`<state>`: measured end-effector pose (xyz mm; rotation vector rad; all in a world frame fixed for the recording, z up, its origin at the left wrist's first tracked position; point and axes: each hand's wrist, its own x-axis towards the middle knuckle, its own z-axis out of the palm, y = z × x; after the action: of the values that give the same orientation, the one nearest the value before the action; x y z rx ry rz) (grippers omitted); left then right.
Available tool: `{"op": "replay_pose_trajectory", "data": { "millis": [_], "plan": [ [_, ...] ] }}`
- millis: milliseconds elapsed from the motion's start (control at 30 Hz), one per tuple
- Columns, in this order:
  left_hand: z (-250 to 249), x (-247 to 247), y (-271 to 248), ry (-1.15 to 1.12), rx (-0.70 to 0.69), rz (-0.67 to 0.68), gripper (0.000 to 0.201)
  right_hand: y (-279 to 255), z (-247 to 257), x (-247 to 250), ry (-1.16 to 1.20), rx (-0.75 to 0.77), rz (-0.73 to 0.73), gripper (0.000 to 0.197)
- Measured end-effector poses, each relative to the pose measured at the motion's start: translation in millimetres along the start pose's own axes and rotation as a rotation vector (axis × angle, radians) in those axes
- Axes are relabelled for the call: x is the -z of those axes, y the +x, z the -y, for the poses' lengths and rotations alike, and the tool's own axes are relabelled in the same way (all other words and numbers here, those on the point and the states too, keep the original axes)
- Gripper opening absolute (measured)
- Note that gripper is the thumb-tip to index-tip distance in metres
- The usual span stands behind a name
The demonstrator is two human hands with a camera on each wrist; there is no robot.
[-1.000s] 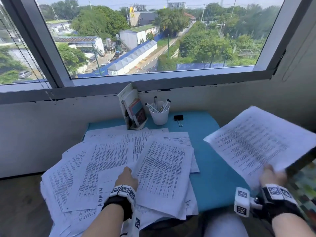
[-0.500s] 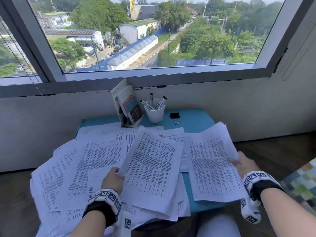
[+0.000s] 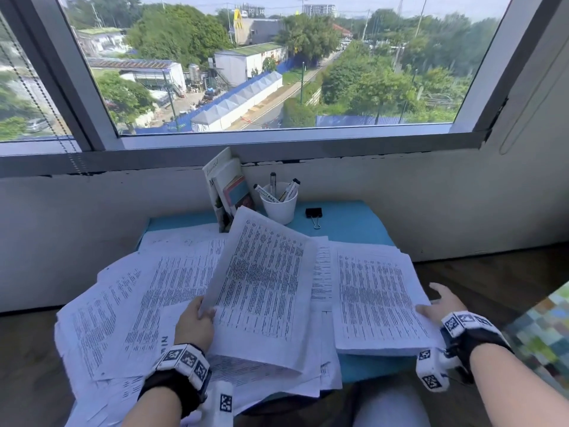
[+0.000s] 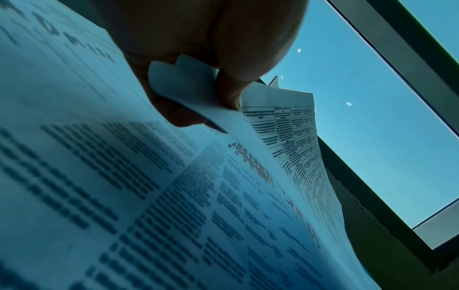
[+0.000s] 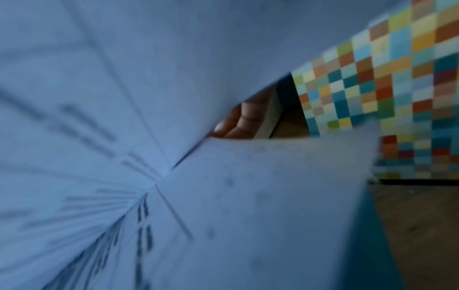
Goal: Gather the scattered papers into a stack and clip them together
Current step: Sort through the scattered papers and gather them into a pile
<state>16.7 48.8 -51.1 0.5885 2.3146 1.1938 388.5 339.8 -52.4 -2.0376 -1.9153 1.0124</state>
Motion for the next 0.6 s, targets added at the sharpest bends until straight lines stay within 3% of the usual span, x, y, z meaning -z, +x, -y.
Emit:
{"op": "replay_pose_trajectory", "data": {
  "millis": [167,367,500,567,600],
  "plan": [
    [7.2,1.4,-3.1,-0.014,0.003,-0.008,0.012,-6.7,-11.0,14.9,-0.007,0.079,-0.145,0.05],
    [-1.2,-5.9,-7.3,-0.061,0.0,-0.026,0.011,-8.7,-9.8,7.6,-0.023,0.104,-0.117,0.051],
    [-20.3,-6.2,-12.6,-0.126,-0.024,-0.018,0.01,-20.6,7.6,15.8,-0.041,0.103,-0.429,0.042],
    [-31.8,-3.9,-13.7,-0.17,-0.041,-0.029,0.01,-44.5,33.4,23.2,0.038,0.22,-0.526,0.037],
    [-38.5,-4.4,-14.7,-0.205,-0.05,-0.035,0.01,-58.8,48.2,21.2,0.077,0.296,-0.508,0.035]
  ]
}}
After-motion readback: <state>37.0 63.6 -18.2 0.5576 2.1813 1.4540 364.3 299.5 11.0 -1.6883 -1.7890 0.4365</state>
